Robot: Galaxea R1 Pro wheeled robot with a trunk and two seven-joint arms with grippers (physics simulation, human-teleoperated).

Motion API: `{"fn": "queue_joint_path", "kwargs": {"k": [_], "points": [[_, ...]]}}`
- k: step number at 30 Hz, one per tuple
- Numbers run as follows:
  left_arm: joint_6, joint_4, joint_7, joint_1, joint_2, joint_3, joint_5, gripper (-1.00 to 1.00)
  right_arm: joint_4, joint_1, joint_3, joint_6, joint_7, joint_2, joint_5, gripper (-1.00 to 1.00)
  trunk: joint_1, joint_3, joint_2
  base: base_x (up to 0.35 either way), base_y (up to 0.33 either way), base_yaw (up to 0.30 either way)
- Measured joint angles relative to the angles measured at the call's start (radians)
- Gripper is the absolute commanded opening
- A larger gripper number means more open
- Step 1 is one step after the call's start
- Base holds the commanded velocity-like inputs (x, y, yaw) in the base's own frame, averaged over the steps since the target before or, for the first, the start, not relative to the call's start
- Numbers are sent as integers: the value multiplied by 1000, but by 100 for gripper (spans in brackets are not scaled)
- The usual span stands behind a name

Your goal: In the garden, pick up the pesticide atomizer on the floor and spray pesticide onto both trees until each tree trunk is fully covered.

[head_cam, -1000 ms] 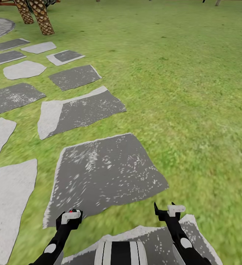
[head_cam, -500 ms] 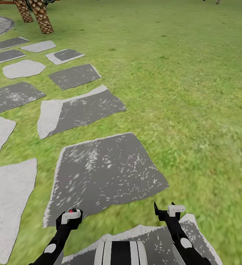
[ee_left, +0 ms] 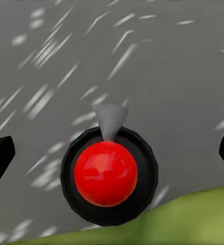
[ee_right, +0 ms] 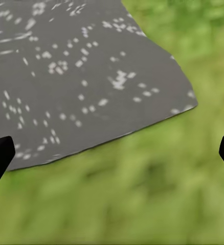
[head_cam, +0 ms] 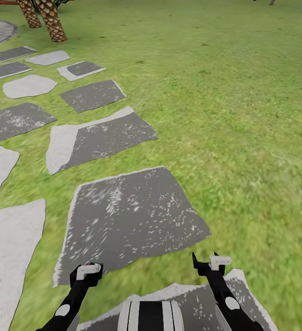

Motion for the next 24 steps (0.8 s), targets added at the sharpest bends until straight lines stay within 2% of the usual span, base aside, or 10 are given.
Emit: {"fn": "queue_joint_path", "kwargs": {"k": [24], "points": [[-1,0,0,0,1,0,0,-100,-2,0,-1,0,-1,0,0,100,0,0,0,0,0,0]]}}
